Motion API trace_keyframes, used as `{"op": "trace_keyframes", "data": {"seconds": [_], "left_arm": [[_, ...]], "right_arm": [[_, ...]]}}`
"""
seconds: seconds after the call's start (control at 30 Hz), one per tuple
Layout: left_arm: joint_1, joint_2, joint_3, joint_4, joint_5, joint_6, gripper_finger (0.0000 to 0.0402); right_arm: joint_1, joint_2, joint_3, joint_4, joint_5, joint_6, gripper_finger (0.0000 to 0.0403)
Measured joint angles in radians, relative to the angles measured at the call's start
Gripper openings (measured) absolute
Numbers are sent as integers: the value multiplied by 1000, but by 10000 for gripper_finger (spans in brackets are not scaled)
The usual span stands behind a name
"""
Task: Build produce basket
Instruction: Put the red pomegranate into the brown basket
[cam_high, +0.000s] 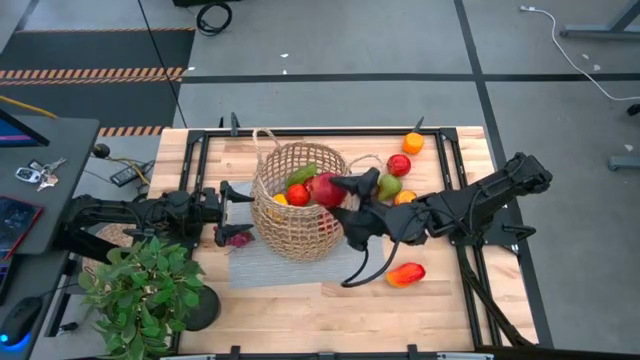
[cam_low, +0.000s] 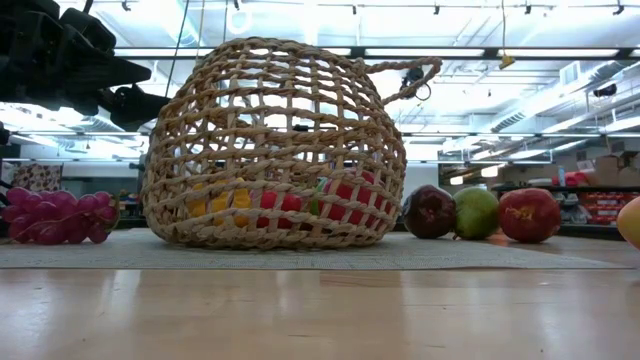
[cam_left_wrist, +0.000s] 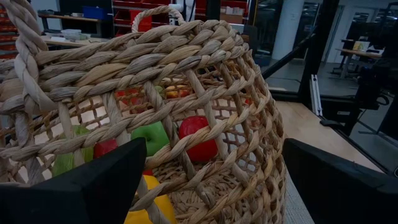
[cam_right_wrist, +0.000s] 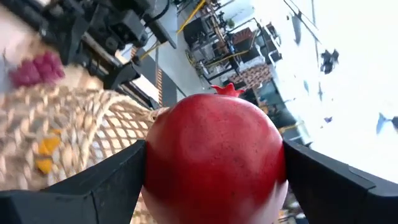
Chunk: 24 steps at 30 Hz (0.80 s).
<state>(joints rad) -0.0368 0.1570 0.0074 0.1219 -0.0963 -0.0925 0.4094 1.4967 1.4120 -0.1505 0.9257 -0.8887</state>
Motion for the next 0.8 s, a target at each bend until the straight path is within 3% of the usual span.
{"op": "trace_keyframes", "data": {"seconds": [0.27,0.43,0.57,0.8], "left_arm": [[0,0,0,0,0,0,386],[0,0,0,0,0,0,386],[0,0,0,0,0,0,386],[0,0,0,0,0,0,386]], "right_arm": [[0,0,0,-1,-1,-269,360],[0,0,0,-1,-3,-255,360],[-3,0,0,-1,-3,-87,360],[-37,0,0,-4,38,439,360]]}}
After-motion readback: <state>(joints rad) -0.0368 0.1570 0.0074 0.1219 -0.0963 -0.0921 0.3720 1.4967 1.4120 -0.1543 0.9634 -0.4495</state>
